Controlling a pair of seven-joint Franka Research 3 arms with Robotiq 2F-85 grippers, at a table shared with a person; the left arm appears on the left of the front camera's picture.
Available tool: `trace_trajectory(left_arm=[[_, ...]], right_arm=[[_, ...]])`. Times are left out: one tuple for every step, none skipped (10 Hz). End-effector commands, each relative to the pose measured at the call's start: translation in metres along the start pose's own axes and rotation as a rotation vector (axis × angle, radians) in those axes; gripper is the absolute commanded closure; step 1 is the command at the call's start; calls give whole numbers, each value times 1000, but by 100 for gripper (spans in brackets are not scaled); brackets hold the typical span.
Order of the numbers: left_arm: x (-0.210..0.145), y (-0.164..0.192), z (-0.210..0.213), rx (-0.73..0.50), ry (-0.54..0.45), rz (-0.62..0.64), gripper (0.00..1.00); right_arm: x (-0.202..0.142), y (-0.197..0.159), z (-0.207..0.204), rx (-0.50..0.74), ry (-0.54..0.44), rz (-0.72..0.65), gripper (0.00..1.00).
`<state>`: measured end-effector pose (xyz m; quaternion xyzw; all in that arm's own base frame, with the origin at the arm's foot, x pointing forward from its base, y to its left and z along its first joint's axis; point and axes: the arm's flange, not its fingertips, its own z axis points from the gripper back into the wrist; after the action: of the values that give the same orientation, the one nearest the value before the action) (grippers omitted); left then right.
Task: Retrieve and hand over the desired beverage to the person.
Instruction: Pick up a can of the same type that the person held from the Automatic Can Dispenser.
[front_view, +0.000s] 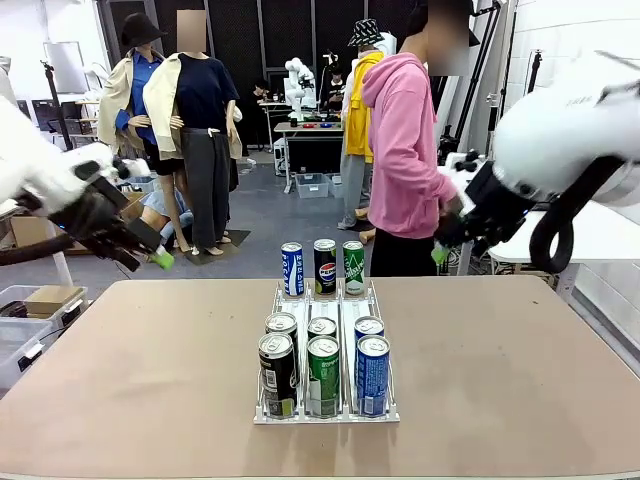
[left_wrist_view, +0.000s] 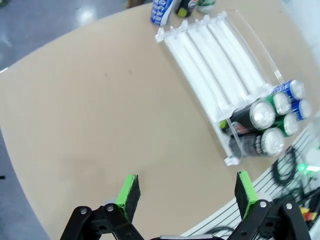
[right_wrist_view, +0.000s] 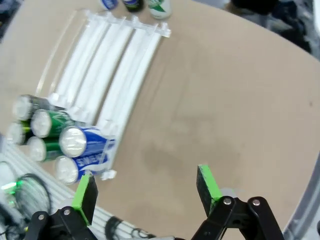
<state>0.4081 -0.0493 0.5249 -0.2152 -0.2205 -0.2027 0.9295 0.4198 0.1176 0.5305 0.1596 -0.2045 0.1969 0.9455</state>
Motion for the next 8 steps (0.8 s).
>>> trace_trajectory(left_arm=[[-24, 33, 13, -179, -119, 53, 0], [-38, 52, 26, -226, -186, 111, 0], [-53, 76, 37, -267, -269, 191, 0], [-61, 89, 40, -297, -310, 228, 0], [-76, 94, 45, -322, -339, 241, 0], [-83, 93, 42, -330, -341, 211, 0], [-91, 96, 45, -330, -362, 208, 0], [-101, 105, 57, -342, -420, 234, 0]], right_arm=[[-21, -31, 25, 215, -47, -32, 0], [-36, -52, 43, 330, -106, -58, 0], [-55, -77, 63, 455, -182, -68, 0], [-76, -96, 77, 532, -256, -84, 0], [-94, -111, 88, 591, -320, -99, 0], [-107, -125, 92, 634, -356, -110, 0], [-123, -142, 95, 662, -396, -134, 0], [-141, -158, 98, 687, -435, -162, 0]])
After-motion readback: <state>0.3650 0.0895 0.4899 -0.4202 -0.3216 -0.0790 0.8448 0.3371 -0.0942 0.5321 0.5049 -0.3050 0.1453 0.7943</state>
